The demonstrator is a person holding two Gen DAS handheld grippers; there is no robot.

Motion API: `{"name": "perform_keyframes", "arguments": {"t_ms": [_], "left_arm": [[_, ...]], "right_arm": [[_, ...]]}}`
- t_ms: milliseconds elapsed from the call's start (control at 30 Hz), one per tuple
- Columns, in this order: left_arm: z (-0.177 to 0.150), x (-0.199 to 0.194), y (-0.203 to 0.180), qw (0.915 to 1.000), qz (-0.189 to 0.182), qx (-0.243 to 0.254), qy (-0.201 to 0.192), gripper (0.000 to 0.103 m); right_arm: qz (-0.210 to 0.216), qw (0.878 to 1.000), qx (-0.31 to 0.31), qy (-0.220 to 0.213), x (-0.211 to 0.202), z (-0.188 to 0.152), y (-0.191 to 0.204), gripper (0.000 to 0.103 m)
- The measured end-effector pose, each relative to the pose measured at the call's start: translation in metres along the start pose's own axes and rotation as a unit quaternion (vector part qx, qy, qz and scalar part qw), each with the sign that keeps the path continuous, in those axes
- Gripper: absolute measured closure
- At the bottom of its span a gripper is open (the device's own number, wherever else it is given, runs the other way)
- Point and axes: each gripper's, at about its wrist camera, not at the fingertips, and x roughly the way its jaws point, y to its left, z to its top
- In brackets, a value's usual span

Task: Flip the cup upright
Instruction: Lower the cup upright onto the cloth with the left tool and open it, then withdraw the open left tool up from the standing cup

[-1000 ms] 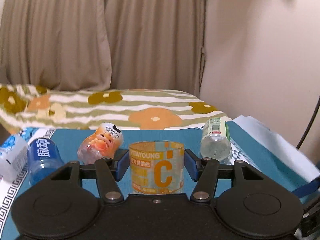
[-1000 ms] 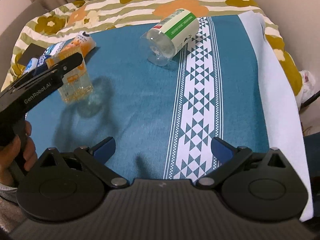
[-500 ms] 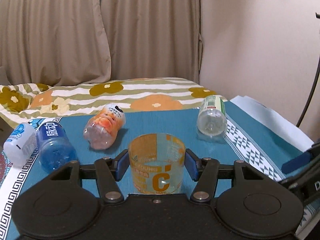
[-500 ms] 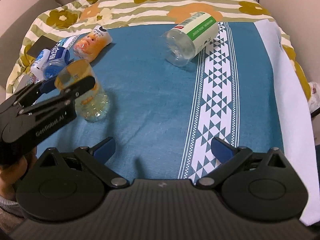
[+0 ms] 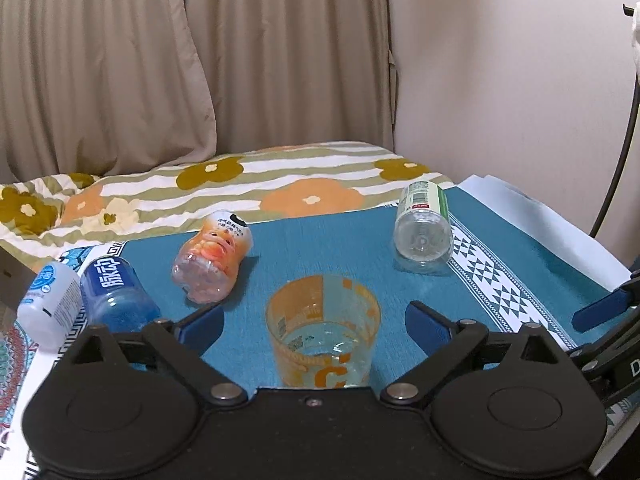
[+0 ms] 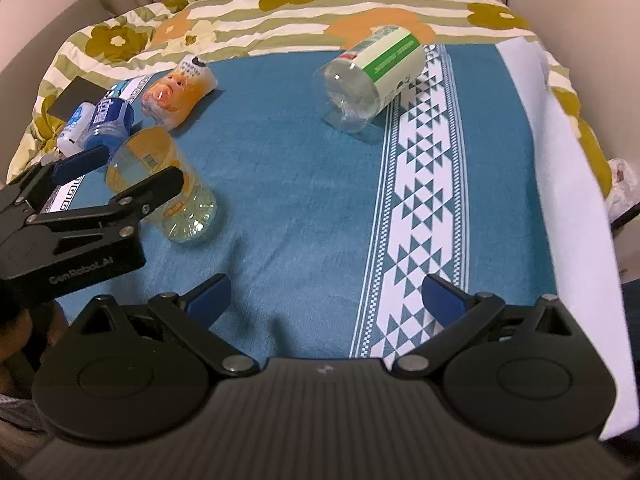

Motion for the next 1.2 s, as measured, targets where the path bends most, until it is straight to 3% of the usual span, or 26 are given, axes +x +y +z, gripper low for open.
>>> {"name": "perform_keyframes", "arguments": {"t_ms": [267, 400, 600, 833, 1200], "left_arm": [[0.031, -0.040, 0.020, 0.9978, -0.004, -0.028, 0.061, 0.004], [0.045, -0.063, 0.035, 0.9917, -0.005, -0.061, 0.113, 0.002], [0.047, -0.083, 0.058, 0.9805, 0.029, -0.075, 0.179, 0.001], [0.037, -0.096, 0.079, 0.9759, 0.056, -0.073, 0.198, 0.001], [0.033, -0.115, 0.088, 0.9783, 0.066, -0.071, 0.183, 0.001]], "right_arm": [[-0.034, 0.999, 0.001, -0.016, -0.037, 0.014, 0.010, 0.000], [-0.060, 0.998, -0.005, -0.025, -0.060, 0.023, 0.028, 0.000], [-0.087, 0.996, -0.005, -0.025, -0.081, 0.024, 0.052, 0.000], [-0.105, 0.994, 0.001, -0.020, -0.087, 0.012, 0.073, 0.000], [-0.113, 0.993, 0.009, -0.027, -0.090, -0.004, 0.090, 0.000]]}}
